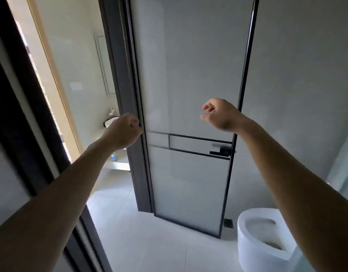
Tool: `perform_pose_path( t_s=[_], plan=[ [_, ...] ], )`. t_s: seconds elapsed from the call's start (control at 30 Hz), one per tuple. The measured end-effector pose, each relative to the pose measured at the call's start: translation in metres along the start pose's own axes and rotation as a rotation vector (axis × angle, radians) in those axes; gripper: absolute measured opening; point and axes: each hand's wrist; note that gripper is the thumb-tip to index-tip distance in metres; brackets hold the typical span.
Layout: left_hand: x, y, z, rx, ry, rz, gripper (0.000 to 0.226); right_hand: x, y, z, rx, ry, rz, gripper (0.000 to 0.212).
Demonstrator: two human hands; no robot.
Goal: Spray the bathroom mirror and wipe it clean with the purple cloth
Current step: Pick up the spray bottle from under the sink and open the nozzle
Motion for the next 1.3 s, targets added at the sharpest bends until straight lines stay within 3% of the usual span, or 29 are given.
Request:
perform_pose_path(
  t_s=[0.23, 0.53, 0.7, 0.83, 1.03, 1.3],
  plan=[
    [0.056, -0.054, 0.032, 0.015, 0.022, -0.085, 0.035, 0.088, 0.003, 0.056, -0.018, -0.08, -0.014, 0.036],
    [0.171, -0.167, 0.09, 0.032, 0.042, -0.088, 0.033, 0.253, -0.003, 0.149, -0.014, -0.051, -0.091, 0.033],
    [0.262, -0.251, 0.102, 0.109, -0.012, -0.161, 0.034, 0.372, -0.047, 0.203, -0.008, -0.101, -0.107, 0.035],
    [0.327, -0.315, 0.094, 0.052, 0.063, -0.209, 0.032, 0.444, -0.074, 0.249, 0.083, -0.058, -0.155, 0.03],
    [0.348, -0.414, 0.095, 0.039, 0.061, -0.386, 0.04, 0.514, -0.102, 0.341, 0.113, -0.196, -0.199, 0.029],
    [0.38, -0.542, 0.059, 0.101, 0.112, -0.508, 0.042, 0.614, -0.205, 0.477, 0.205, -0.345, -0.401, 0.03]
  ],
)
Point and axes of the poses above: each hand's wrist, its own x-axis towards the middle knuckle, its own z-axis out of the palm, y = z × x, and after that the axes turned 11 degrees about z, right-handed
